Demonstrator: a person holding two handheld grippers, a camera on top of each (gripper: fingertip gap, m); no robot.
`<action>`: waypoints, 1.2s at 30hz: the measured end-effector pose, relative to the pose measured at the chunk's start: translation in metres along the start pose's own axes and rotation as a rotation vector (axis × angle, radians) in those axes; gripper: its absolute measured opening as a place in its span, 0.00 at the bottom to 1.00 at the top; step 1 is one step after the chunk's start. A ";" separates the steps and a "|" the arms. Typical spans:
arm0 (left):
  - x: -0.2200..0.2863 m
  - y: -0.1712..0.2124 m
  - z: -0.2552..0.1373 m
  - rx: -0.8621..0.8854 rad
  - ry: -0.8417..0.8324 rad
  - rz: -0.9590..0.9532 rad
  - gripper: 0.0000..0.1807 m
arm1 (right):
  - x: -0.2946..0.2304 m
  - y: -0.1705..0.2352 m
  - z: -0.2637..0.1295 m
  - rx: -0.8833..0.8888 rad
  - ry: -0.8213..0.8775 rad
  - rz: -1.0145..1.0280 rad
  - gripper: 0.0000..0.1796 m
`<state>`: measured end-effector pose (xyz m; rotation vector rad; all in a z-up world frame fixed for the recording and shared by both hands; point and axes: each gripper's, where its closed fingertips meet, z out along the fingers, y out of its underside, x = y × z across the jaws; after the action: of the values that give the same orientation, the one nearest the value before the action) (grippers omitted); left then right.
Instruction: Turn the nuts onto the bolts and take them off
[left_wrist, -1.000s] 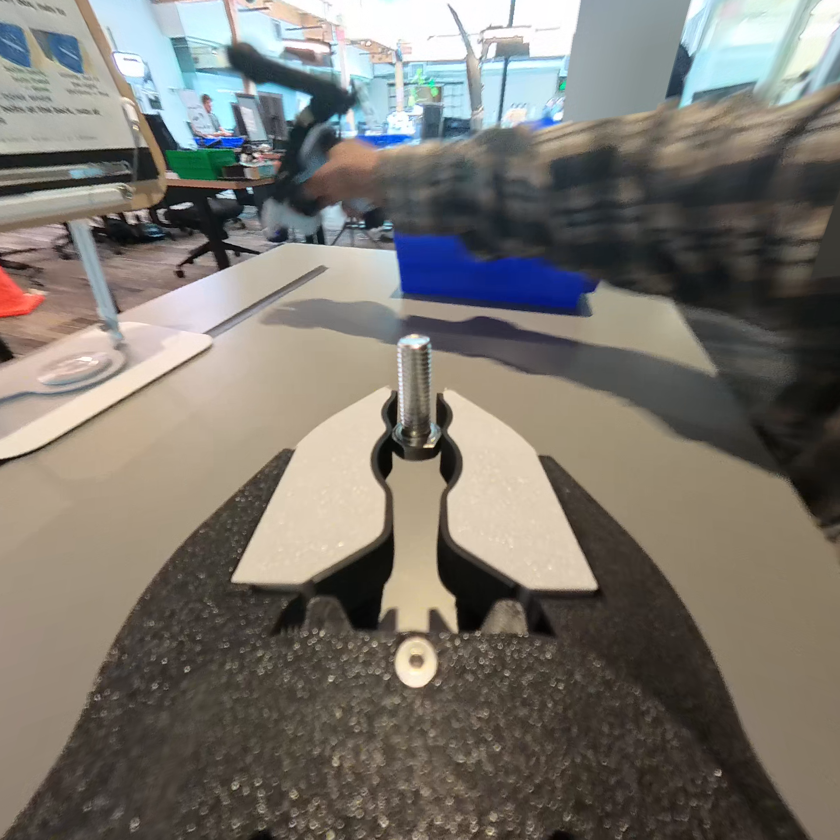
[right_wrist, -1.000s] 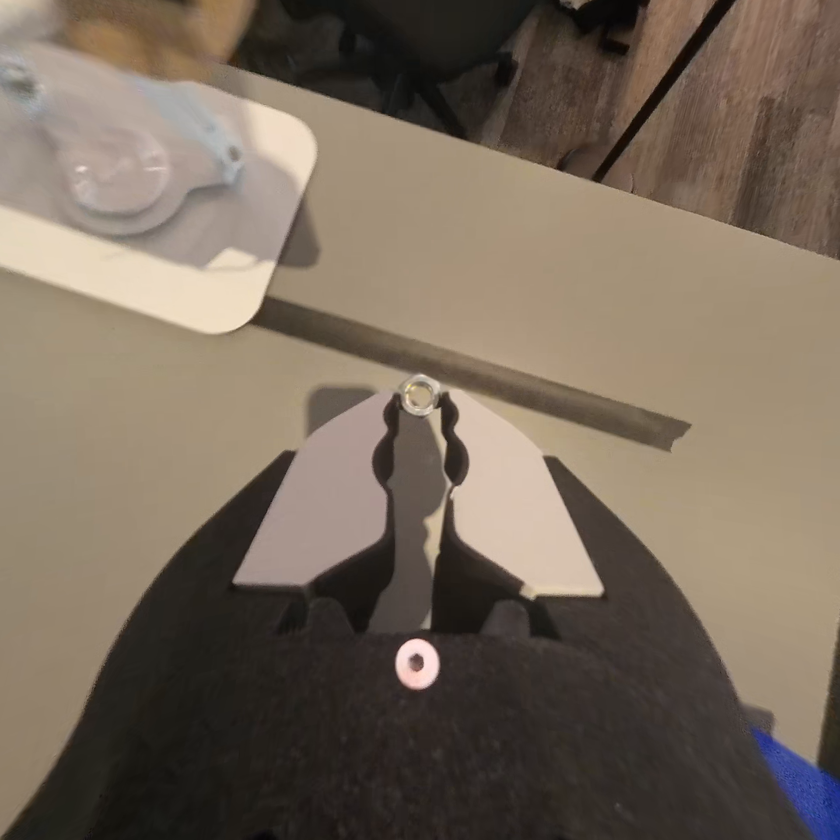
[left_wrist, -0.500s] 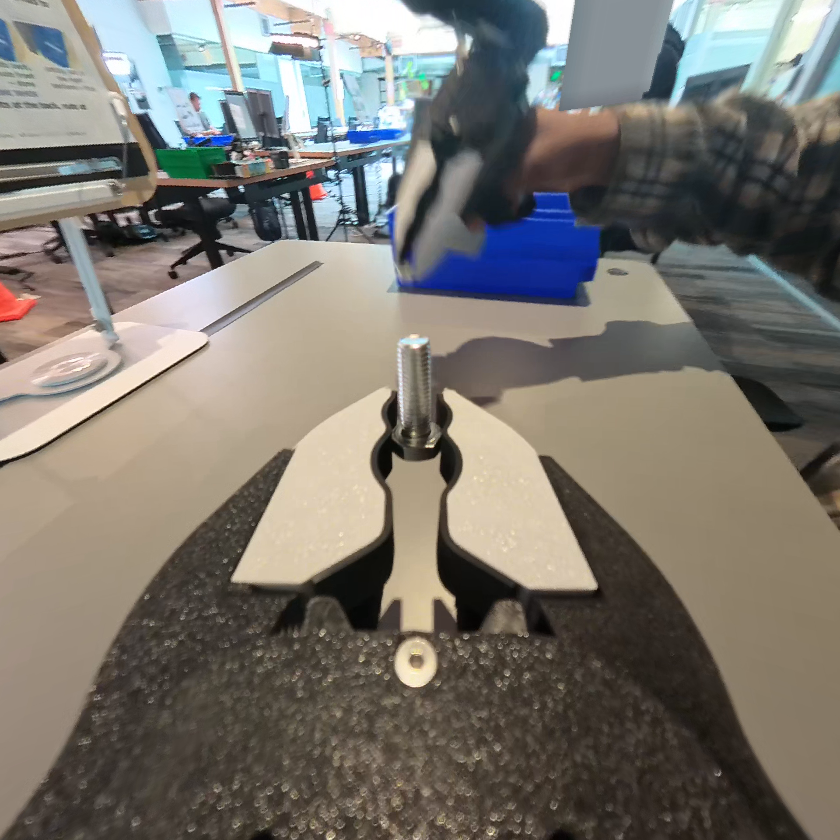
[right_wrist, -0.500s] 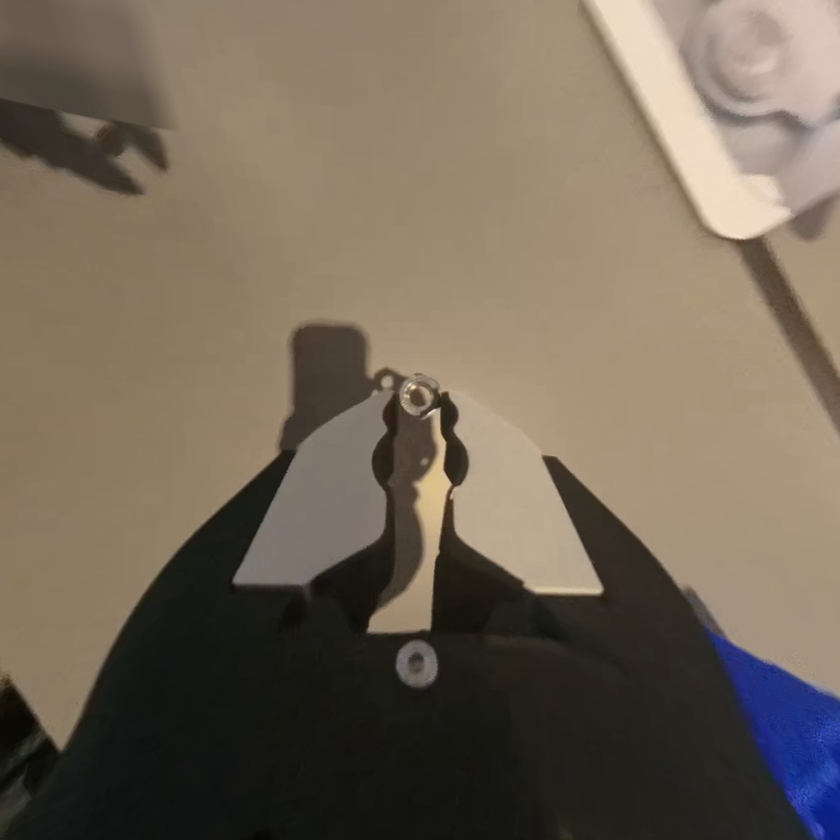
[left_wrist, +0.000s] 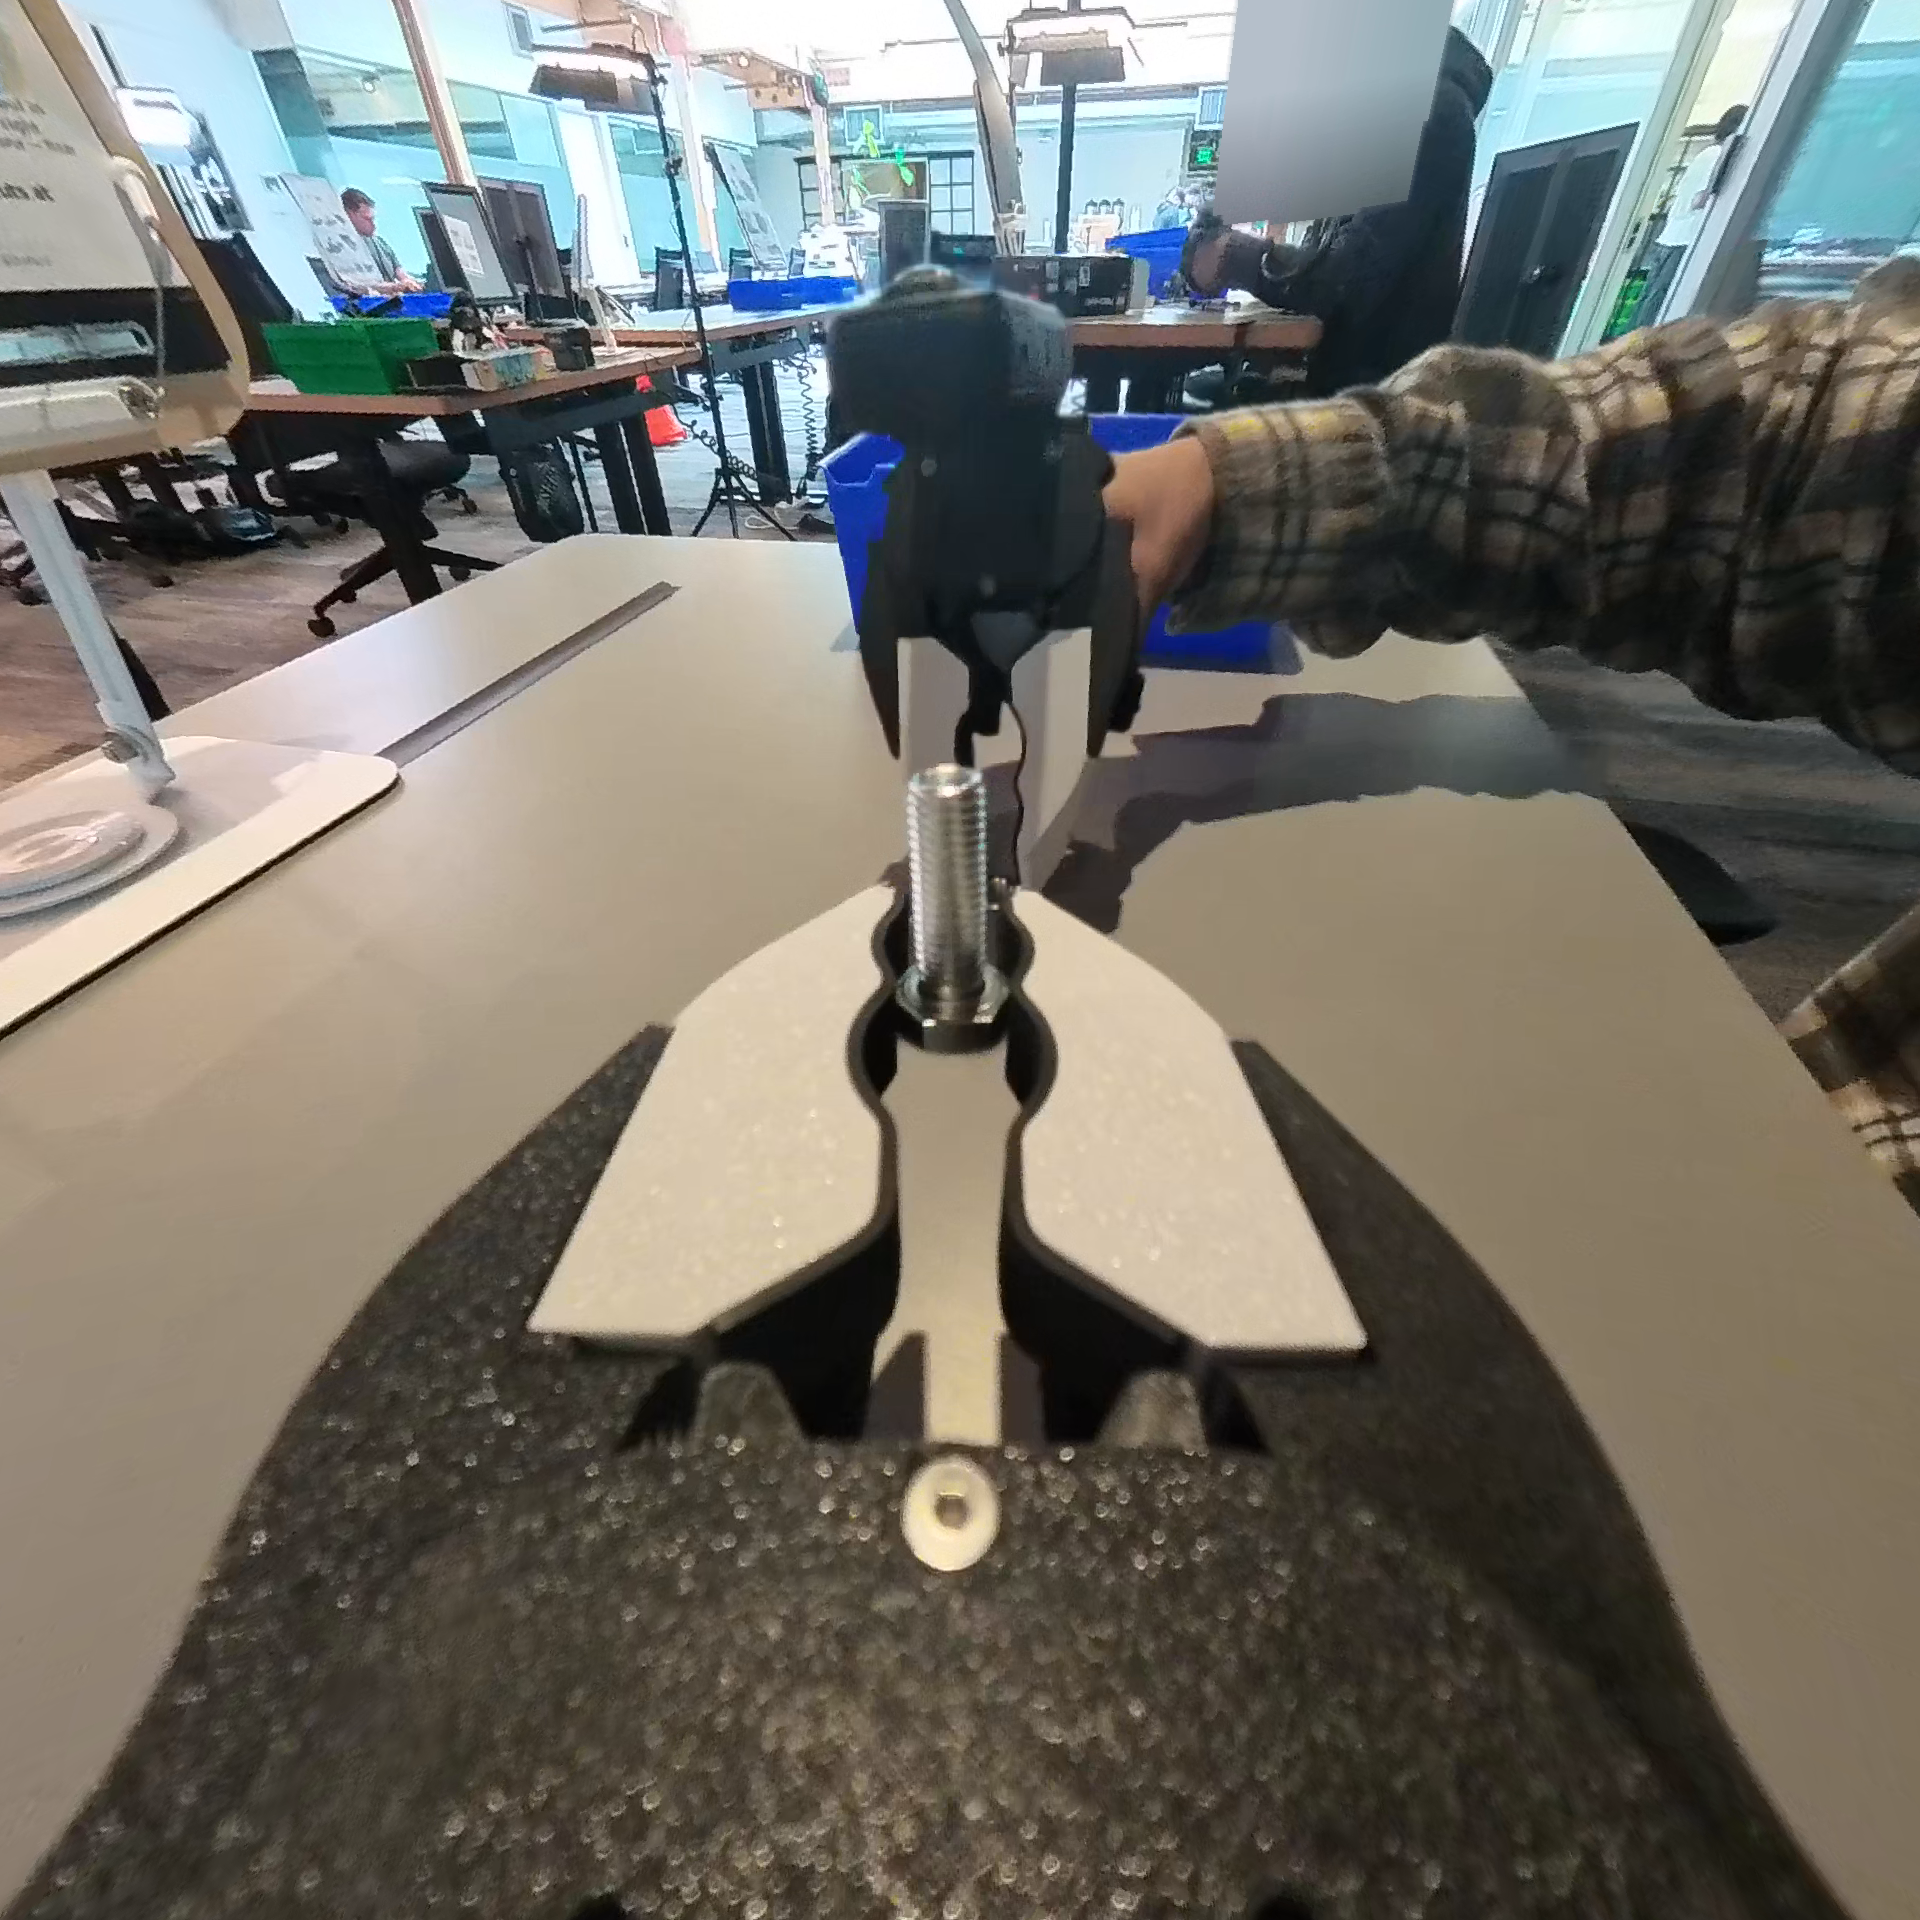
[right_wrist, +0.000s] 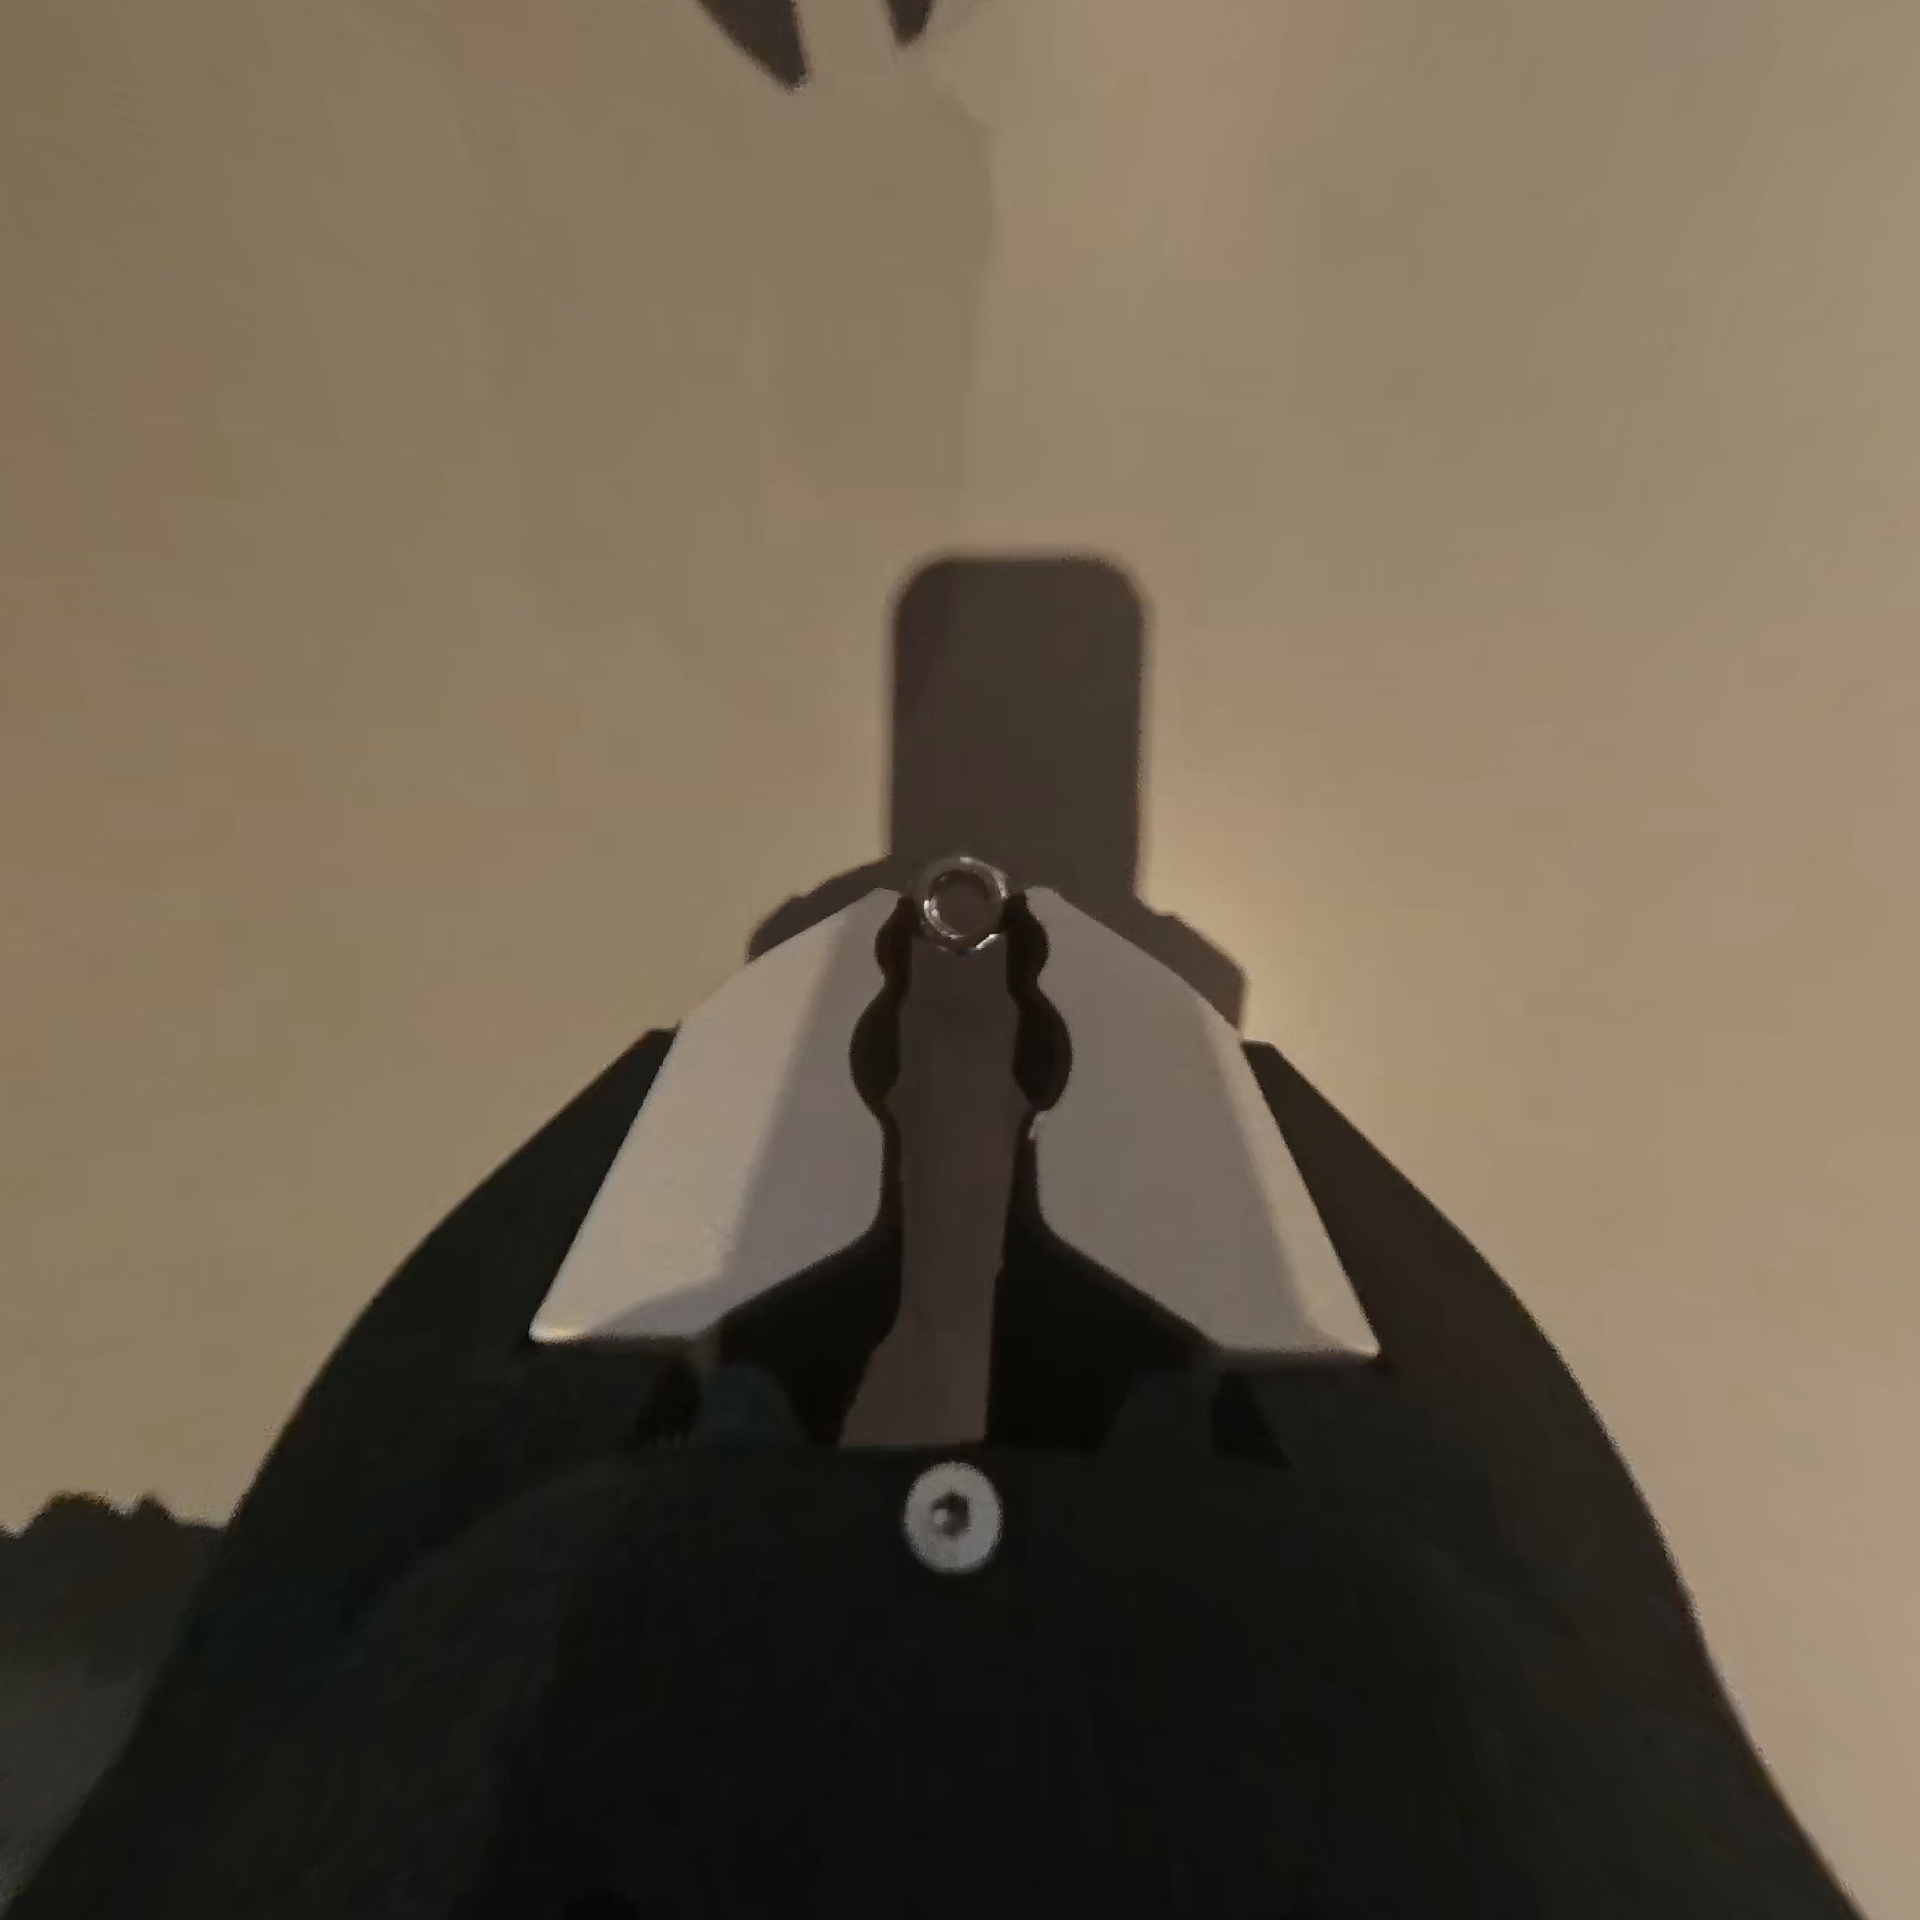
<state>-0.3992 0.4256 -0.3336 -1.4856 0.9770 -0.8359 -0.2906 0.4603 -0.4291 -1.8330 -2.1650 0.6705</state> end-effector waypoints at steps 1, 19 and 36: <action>0.000 0.001 0.000 -0.002 0.004 -0.001 0.08 | 0.000 0.002 0.003 -0.008 0.000 -0.011 0.10; 0.013 0.005 0.013 -0.026 0.031 -0.004 0.08 | -0.039 -0.149 -0.070 0.765 0.060 -0.104 0.14; 0.025 -0.006 0.010 0.020 0.084 -0.009 0.09 | -0.055 -0.185 -0.040 0.661 -0.054 -0.218 0.05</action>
<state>-0.3789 0.4075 -0.3292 -1.4484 1.0209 -0.9184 -0.4229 0.3934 -0.2988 -1.2275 -1.8175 1.2077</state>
